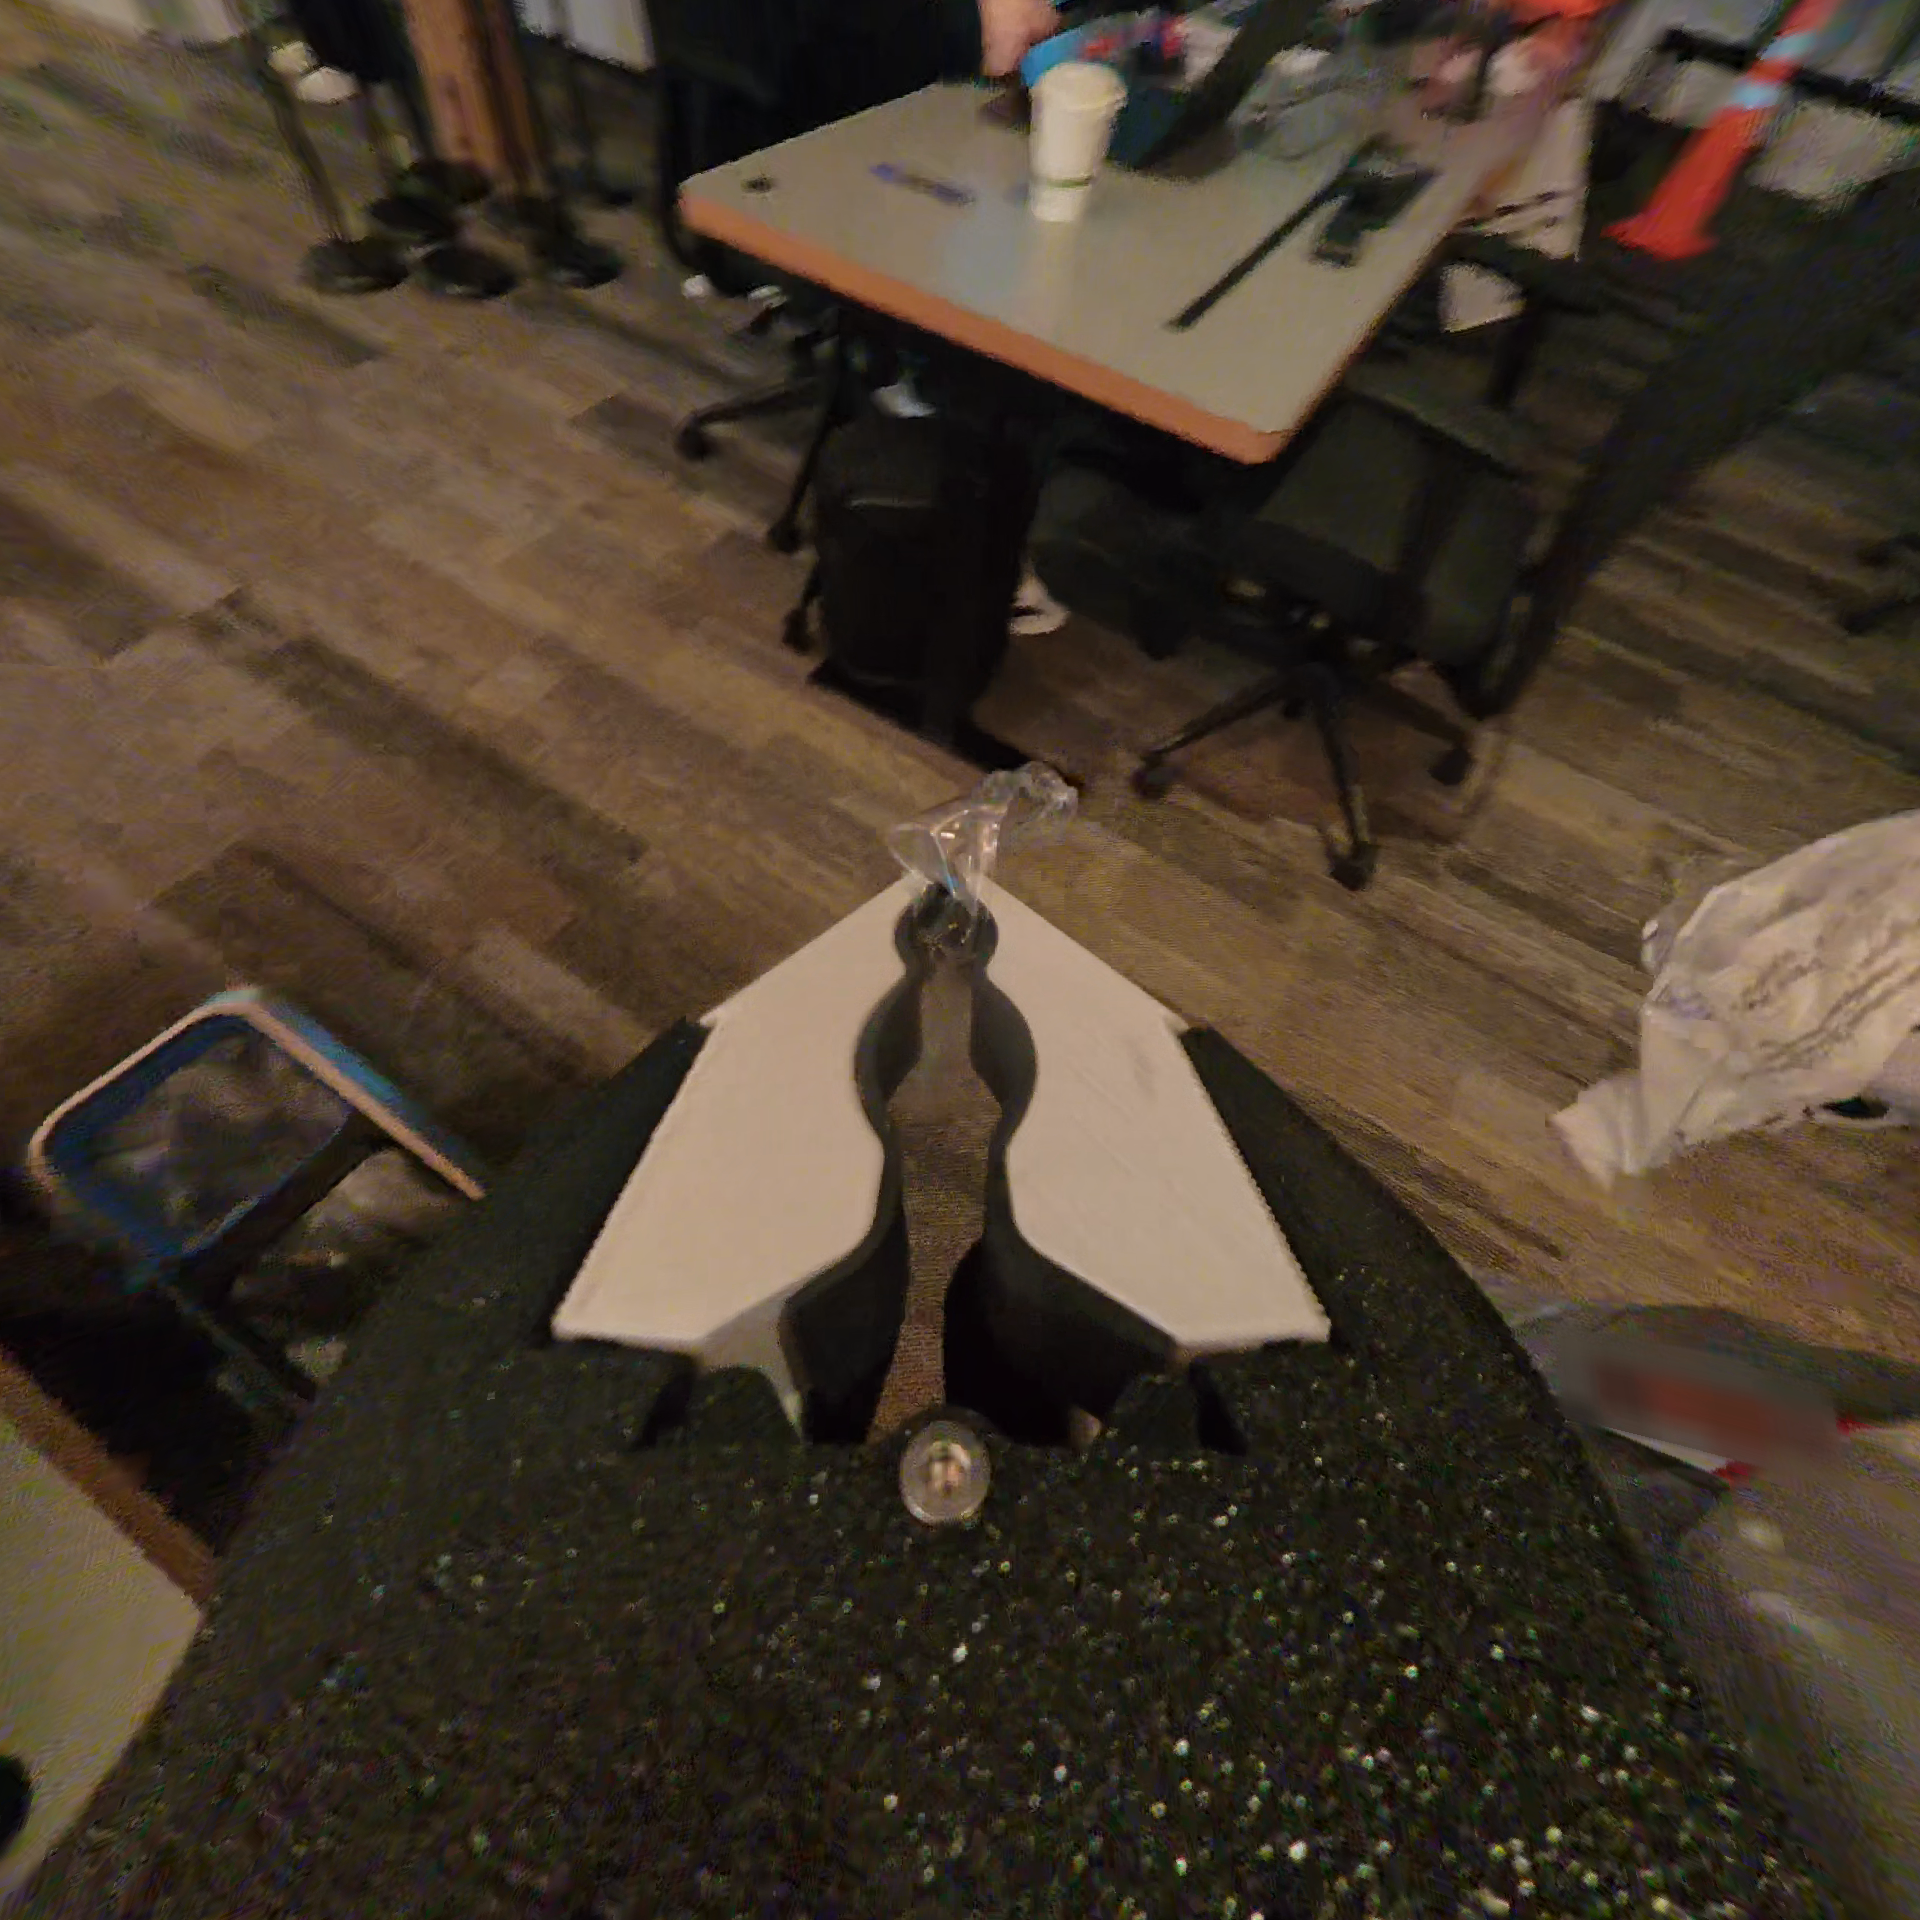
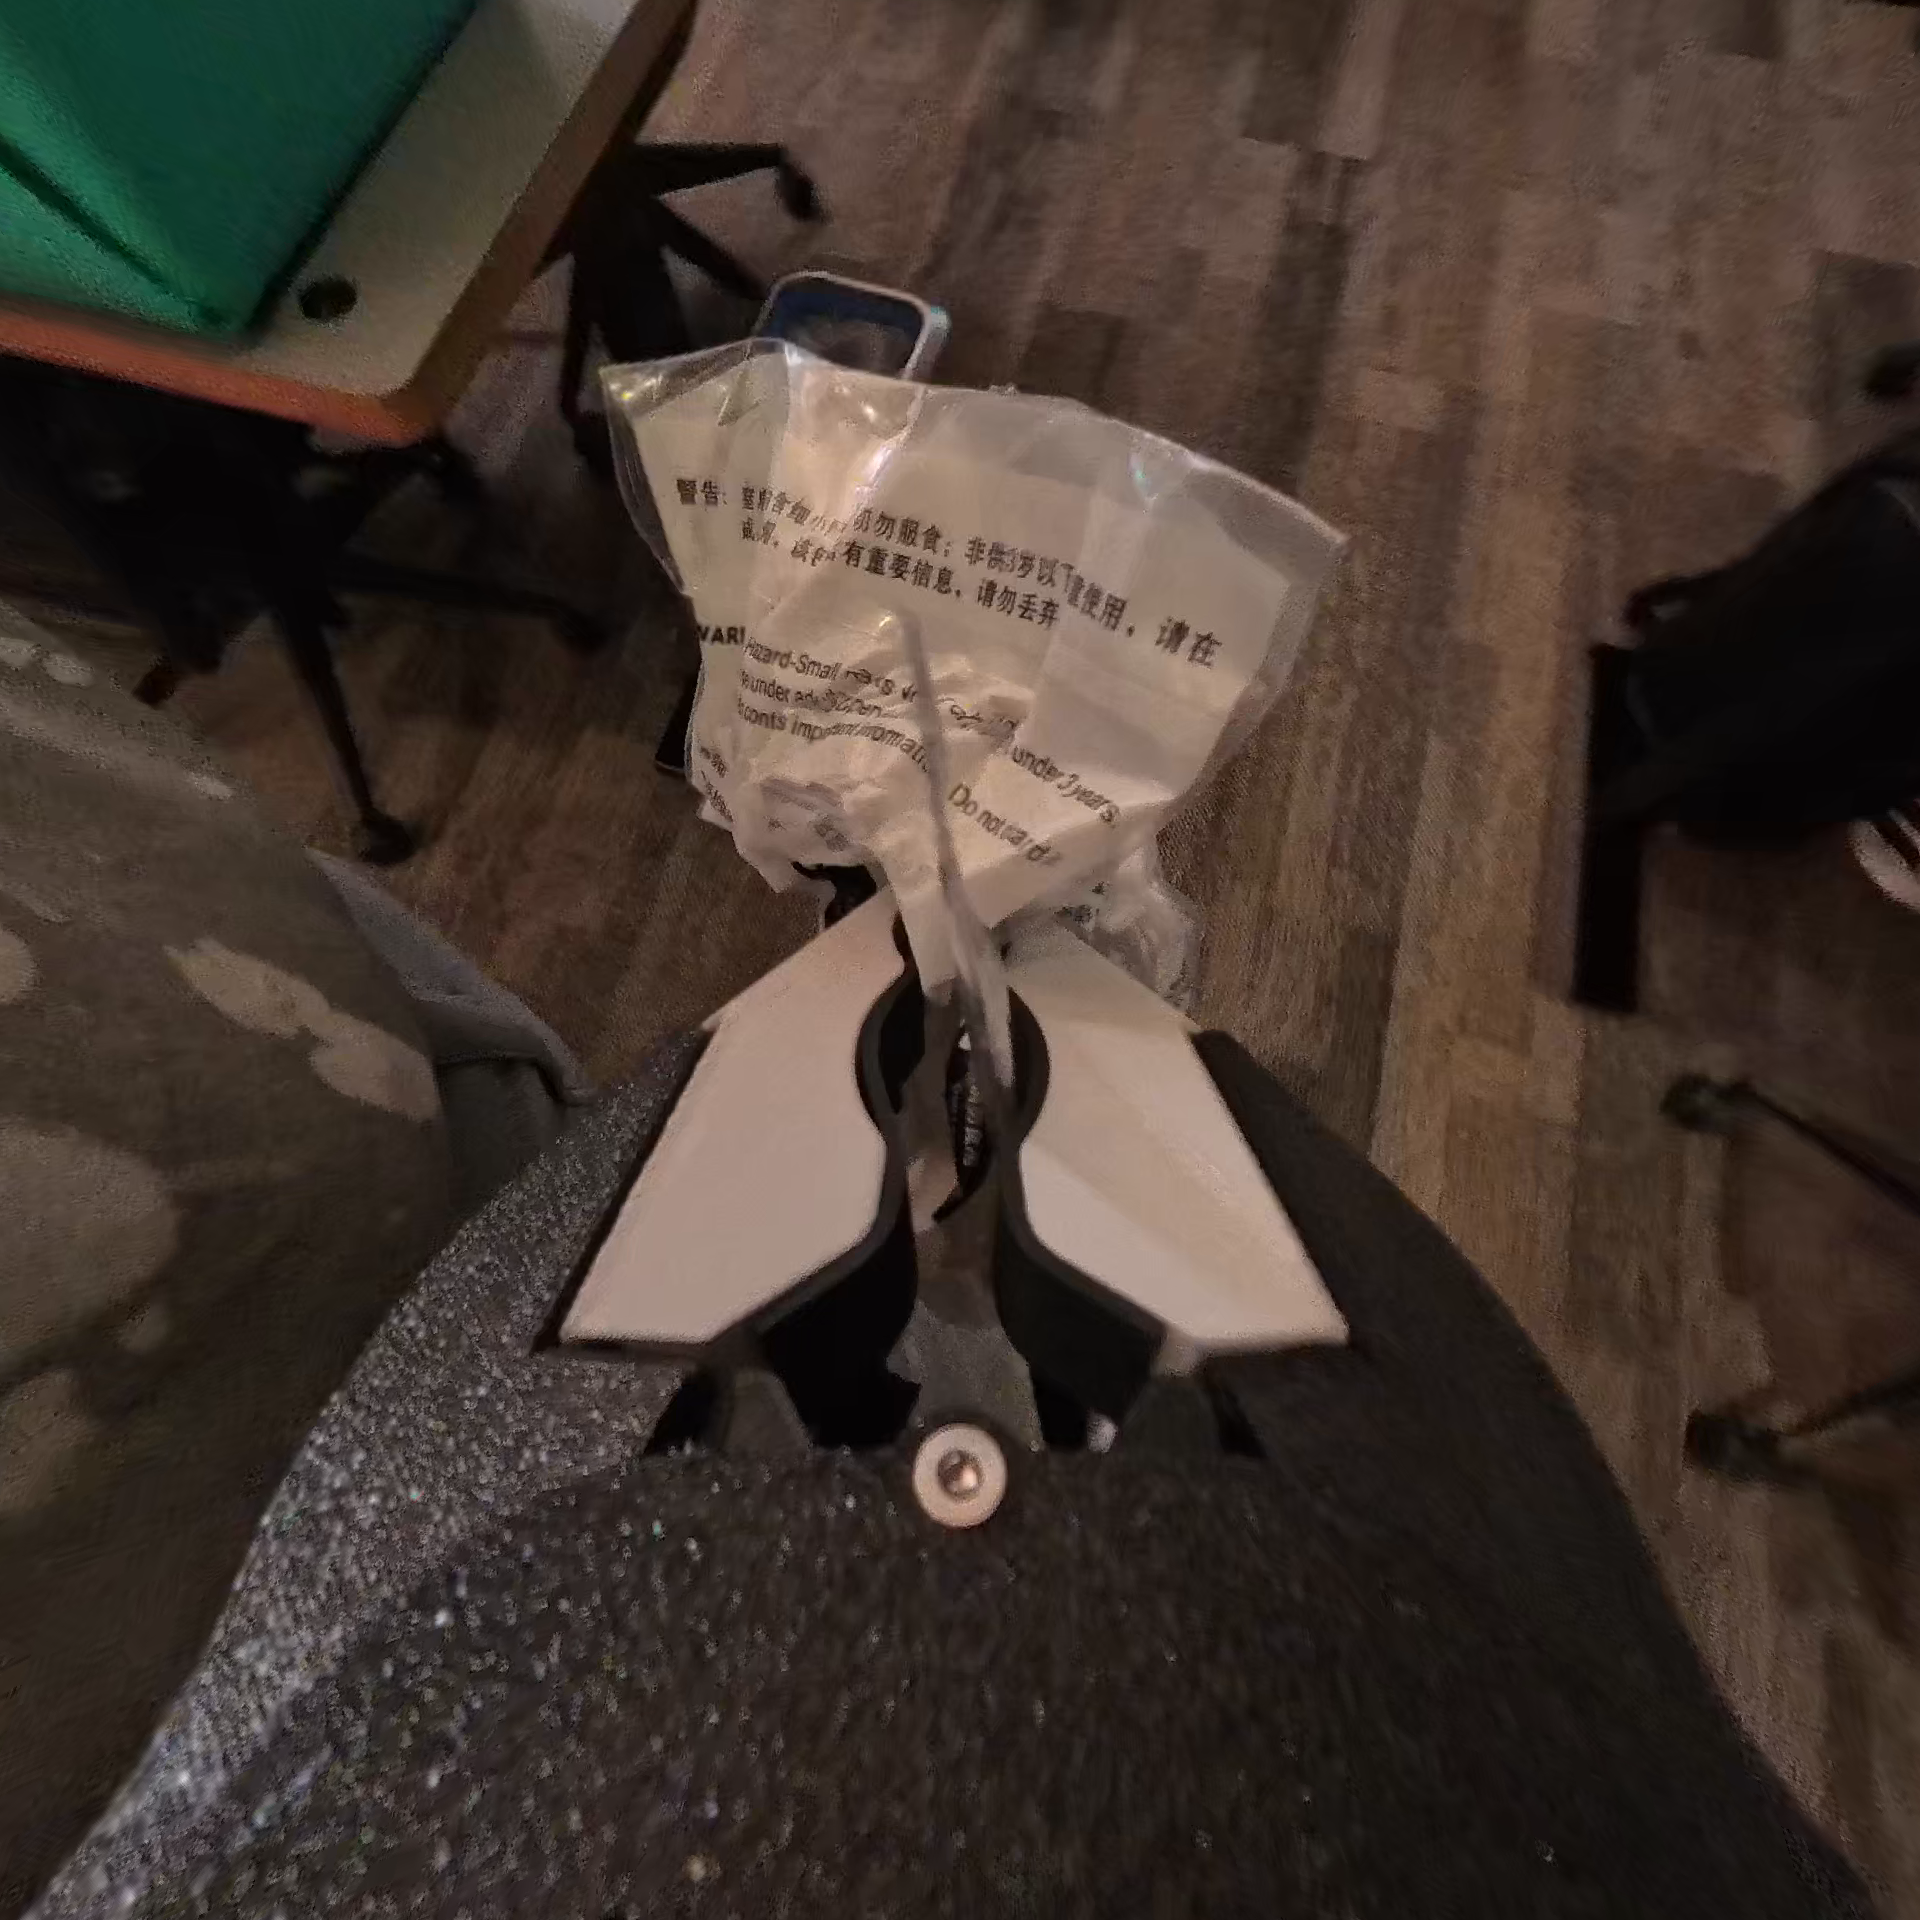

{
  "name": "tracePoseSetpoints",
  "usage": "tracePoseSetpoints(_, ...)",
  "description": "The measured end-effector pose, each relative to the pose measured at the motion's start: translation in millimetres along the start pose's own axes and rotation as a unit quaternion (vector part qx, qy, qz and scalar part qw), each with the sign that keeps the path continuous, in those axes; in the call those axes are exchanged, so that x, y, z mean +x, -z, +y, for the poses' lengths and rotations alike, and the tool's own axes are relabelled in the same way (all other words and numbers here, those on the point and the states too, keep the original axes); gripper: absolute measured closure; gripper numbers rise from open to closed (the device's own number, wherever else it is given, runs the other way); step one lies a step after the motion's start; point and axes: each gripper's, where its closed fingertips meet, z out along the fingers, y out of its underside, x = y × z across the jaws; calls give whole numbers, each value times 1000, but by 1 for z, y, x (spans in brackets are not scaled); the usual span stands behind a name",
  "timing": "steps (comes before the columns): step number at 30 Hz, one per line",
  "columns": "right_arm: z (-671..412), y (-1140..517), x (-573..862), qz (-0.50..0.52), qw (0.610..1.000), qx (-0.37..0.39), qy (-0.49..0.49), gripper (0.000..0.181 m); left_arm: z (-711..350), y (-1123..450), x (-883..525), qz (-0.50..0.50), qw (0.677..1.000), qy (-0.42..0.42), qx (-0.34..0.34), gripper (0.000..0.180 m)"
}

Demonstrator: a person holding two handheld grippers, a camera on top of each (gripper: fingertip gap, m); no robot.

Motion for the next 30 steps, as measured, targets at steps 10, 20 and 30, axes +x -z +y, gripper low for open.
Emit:
tracePoseSetpoints(10, -59, -130, 228, -210, 964, -28, 160, 180, 11, -78, -10, -251, 951, 177, -37, 180)
tracePoseSetpoints(20, -107, -324, 288, -323, 896, -53, 301, 180, 23, -162, -71, -377, 871, 313, 17, 180)
tracePoseSetpoints(30, -169, -486, 237, -445, 801, -89, 390, 180, -9, -158, -121, -513, 780, 358, 26, 180)
